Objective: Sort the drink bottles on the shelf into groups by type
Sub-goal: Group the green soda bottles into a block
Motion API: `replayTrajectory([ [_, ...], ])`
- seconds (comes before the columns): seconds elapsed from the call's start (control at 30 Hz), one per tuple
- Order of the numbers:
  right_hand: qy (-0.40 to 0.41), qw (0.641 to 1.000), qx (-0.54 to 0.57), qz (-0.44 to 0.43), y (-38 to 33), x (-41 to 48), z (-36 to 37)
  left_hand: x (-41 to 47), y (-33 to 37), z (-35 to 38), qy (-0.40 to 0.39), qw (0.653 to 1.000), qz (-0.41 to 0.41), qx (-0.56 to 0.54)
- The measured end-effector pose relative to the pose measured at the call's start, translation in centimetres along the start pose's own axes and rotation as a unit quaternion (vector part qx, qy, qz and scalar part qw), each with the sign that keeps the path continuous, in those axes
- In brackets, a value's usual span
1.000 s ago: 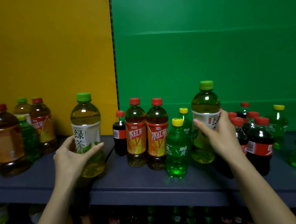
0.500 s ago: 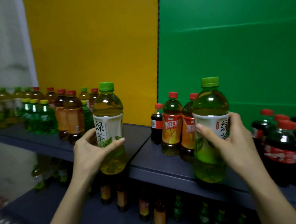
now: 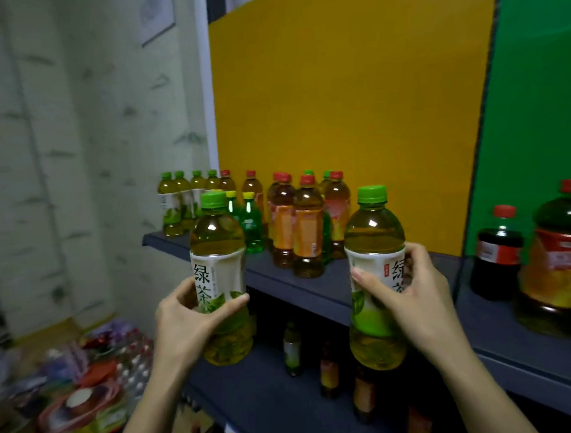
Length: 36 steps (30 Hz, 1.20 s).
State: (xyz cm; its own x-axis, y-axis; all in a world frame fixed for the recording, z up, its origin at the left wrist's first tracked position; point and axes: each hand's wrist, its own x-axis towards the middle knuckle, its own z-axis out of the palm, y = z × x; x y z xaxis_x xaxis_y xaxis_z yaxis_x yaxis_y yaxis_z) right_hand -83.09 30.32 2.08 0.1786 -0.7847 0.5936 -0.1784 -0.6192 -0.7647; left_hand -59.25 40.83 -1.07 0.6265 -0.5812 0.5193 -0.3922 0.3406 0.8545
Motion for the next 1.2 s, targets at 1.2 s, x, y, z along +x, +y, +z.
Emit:
replayTrajectory([
  [1.2, 0.019, 0.999, 0.027, -0.013, 1.3, 22.4, 47.5, 37.2, -22.4, -14.6, -0.055, 0.996, 0.049, 0.047],
])
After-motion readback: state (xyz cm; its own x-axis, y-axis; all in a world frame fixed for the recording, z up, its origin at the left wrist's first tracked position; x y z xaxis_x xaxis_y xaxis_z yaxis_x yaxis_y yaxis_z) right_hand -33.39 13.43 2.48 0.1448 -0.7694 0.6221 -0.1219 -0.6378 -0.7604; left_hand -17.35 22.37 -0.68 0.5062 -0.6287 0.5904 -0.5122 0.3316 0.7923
